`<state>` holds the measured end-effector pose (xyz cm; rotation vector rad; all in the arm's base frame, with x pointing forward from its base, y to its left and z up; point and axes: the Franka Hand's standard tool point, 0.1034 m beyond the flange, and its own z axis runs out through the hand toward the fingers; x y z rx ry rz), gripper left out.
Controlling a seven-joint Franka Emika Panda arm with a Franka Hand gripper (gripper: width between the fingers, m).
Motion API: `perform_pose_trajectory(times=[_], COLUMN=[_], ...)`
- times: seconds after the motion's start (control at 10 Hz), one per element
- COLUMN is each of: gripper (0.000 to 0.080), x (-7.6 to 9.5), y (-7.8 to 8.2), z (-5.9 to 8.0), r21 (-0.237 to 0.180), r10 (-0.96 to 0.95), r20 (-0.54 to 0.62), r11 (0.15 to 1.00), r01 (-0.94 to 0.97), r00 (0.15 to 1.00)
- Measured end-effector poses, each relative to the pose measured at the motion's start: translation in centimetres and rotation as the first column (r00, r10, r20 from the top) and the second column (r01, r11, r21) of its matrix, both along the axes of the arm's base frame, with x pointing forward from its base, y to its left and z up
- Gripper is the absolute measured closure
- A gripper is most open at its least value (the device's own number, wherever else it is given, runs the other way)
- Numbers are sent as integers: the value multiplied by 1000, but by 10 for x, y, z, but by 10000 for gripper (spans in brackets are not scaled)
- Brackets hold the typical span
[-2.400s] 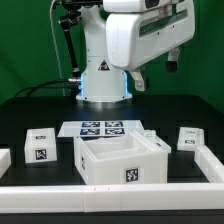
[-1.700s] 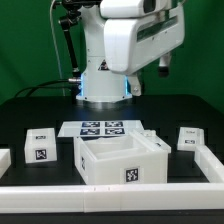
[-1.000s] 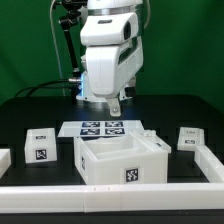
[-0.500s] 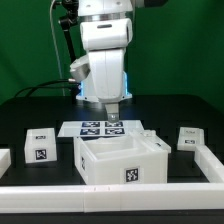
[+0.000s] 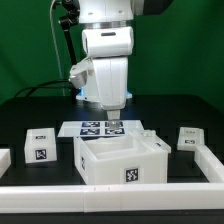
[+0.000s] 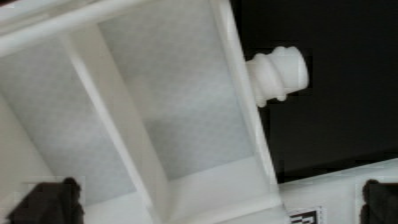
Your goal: Assemble cabinet
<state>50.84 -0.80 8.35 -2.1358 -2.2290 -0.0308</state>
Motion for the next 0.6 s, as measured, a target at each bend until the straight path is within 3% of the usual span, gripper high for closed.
perform_pose_trajectory(times=[0.2, 0.6], gripper=[3, 3], x=[-6, -17], y=[5, 9], z=[-15, -30], r21=[-1, -9], r10=[98, 155], r20=[-5, -23], r11=[995, 988], r01=[-98, -155], r00=[995, 988])
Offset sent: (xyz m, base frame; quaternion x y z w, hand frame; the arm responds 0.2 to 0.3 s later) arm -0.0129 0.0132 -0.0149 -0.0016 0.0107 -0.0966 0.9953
